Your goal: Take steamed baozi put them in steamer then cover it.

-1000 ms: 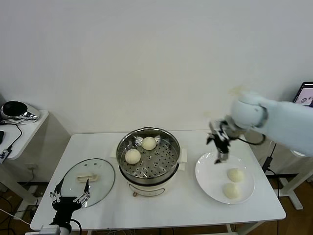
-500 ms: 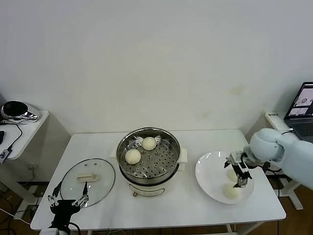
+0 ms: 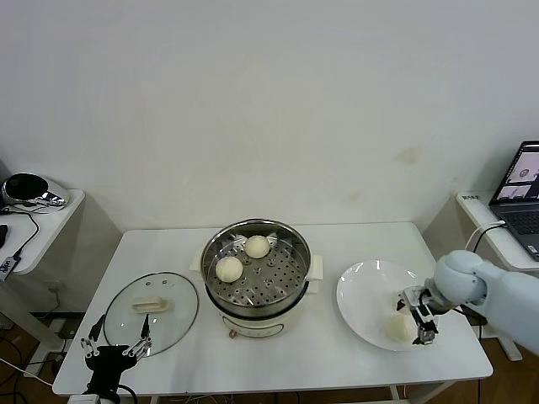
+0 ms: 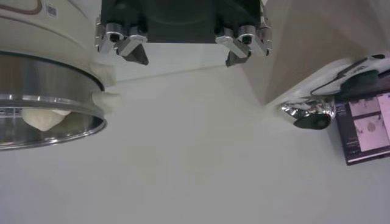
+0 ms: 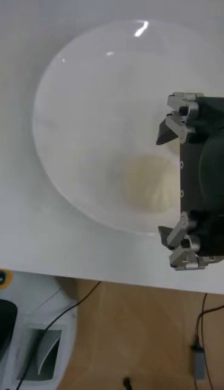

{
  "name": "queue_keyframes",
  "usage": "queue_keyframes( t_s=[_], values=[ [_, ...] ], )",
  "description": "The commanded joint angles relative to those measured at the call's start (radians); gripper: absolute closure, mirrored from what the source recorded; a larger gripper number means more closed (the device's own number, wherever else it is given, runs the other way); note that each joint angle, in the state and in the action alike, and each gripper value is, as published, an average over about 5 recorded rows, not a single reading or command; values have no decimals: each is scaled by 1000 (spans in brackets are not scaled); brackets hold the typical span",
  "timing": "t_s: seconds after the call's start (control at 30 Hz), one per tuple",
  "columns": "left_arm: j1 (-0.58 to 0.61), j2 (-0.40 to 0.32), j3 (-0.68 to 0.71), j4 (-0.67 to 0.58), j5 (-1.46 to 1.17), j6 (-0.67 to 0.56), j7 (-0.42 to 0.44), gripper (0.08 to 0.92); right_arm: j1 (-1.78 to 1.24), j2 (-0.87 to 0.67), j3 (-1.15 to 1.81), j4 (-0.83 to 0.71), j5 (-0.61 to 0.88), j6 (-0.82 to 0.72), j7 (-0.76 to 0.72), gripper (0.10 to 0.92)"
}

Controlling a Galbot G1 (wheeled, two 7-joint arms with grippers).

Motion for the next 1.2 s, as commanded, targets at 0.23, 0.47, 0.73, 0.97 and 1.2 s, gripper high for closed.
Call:
queue_keyframes(
  t_s=[0.23, 0.47, 0.73, 0.97, 1.2],
  values=[
    [0, -2, -3, 2, 0, -1, -1, 177, -69, 42, 45, -64, -27, 1, 9, 280],
    [-3, -2, -4, 3, -1, -1, 0, 177, -60, 50, 39, -67, -16, -3, -7, 398],
    [-8, 3, -2, 5, -4, -1, 0, 177, 44, 36, 4, -48, 21, -2, -19, 432],
    [-13, 10, -2, 1, -9, -2, 0, 177, 241, 25, -16, -22, 110, -7, -44, 440],
    [-18, 16, -1, 1, -15, -1, 1, 177, 523, 76, -112, -28, 241, -6, -62, 440]
  ],
)
